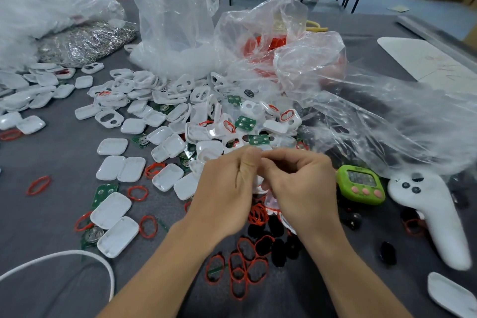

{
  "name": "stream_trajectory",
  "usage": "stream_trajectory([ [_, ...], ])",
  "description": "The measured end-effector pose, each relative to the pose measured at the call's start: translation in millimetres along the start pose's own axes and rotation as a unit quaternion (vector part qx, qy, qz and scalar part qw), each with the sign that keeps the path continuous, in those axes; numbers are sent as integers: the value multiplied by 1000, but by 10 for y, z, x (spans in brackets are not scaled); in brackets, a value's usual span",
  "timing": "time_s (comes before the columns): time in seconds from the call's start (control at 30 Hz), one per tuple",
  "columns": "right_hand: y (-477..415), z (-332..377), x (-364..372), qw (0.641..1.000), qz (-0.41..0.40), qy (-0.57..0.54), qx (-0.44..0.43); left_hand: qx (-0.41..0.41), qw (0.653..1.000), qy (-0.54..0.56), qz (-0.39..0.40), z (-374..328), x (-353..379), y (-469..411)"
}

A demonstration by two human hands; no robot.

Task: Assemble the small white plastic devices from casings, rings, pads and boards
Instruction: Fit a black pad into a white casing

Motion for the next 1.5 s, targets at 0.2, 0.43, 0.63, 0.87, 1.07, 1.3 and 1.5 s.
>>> stream_trajectory([
  [0.2,-24,11,-47,1000,-26,-11,13,-15,995,42,92,-32,-21,-38],
  [0.43,33,26,-35,990,-68,99,-74,-9,993,43,112,-23,-15,-11],
  [0.63,-73,-31,-89,998,-7,60,24,2,995,35,95,1,-19,-5],
  [0.87,-94,-61,-56,998,-27,53,19,22,998,-53,0,9,-51,-12],
  [1.07,-40,-68,-32,998,-31,52,5,-20,996,19,-86,-68,-30,12],
  [1.3,-62,-80,-48,999,-51,-11,15,-60,994,85,-11,-79,-30,-10],
  [1.5,11,-100,37,996,5,80,-43,-143,980,130,-47,27,-83,-63],
])
Point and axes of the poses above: each hand's wrist, its own y-axis away from the middle knuckle, its own x-axis out of the palm, z = x × y, the point moved 2 cm from there along -y, towards the middle knuckle, and after that the axes turned 9 degrees about -z, right-handed, at the moved point
